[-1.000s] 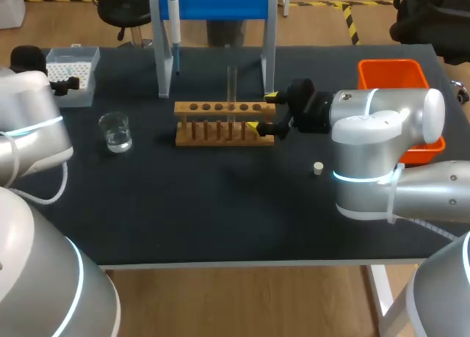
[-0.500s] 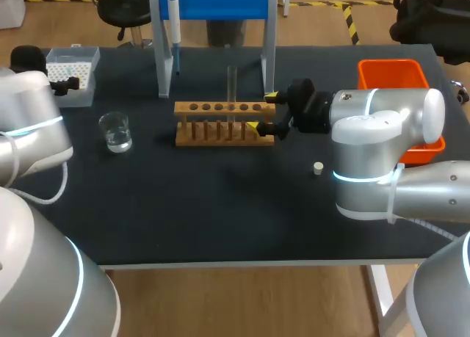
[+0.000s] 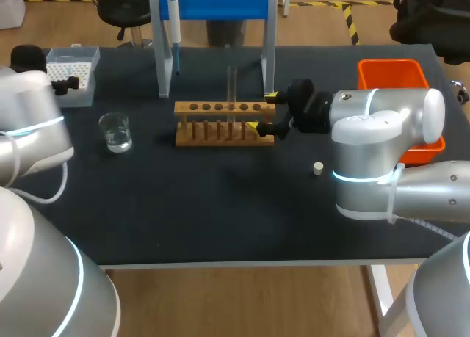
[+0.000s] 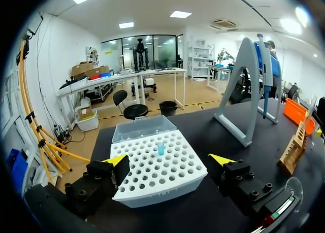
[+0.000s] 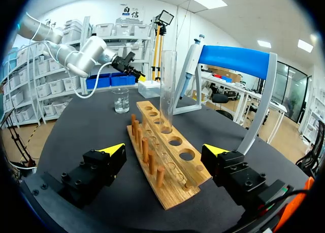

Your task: Invert the test tube, pick up the pipette, mount the tip to pipette, aspirate from beaker and dispense into the tube, eject the tip, return the pipette, and cap with the stopper.

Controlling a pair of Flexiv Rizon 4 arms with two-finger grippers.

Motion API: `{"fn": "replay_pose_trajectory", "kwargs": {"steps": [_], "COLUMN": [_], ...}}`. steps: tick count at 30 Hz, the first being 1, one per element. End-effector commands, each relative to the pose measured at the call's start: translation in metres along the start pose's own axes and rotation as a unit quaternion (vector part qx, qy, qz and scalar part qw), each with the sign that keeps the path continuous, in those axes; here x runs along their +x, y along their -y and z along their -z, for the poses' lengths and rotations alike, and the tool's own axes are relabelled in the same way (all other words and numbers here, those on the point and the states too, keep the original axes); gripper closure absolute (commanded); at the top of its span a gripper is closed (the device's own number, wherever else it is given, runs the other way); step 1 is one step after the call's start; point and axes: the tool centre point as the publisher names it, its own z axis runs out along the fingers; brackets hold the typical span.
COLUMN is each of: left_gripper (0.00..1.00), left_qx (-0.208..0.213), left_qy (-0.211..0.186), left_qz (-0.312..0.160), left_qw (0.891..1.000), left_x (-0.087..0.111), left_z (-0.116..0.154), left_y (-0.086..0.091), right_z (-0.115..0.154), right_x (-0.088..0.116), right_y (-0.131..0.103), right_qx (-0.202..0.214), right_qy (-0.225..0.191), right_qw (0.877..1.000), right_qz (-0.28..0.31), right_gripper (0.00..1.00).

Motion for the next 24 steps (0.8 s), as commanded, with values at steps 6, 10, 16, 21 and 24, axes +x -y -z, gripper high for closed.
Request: {"fn": "replay_pose_trajectory", "kwargs": {"steps": [6, 10, 16, 21, 24], "left_gripper": [0.0, 0.0, 0.0, 0.0, 0.0], "left_qx": [0.012, 0.006, -0.009, 0.0, 0.0], "left_qy": [0.013, 0.021, 0.019, 0.005, 0.005], "left_qz": [0.002, -0.003, -0.001, 0.004, 0.003], "left_qw": [1.0, 1.0, 1.0, 1.0, 1.0], "left_x": [0.003, 0.002, 0.002, 0.002, 0.002], "left_z": [-0.008, -0.009, -0.013, -0.017, -0.02], "left_y": [0.009, 0.011, 0.011, 0.012, 0.012], "right_z": [-0.001, -0.001, -0.001, -0.001, -0.001], "right_x": [0.0, 0.0, 0.0, 0.0, 0.0], "right_y": [0.001, 0.001, 0.001, 0.001, 0.001], "right_qx": [-0.001, -0.001, -0.001, -0.001, -0.001], "right_qy": [0.001, 0.001, 0.001, 0.001, 0.001], "right_qw": [1.0, 1.0, 1.0, 1.0, 1.0], "right_qz": [0.0, 0.0, 0.0, 0.0, 0.0], "right_gripper": [0.0, 0.0, 0.0, 0.0, 0.0]}}
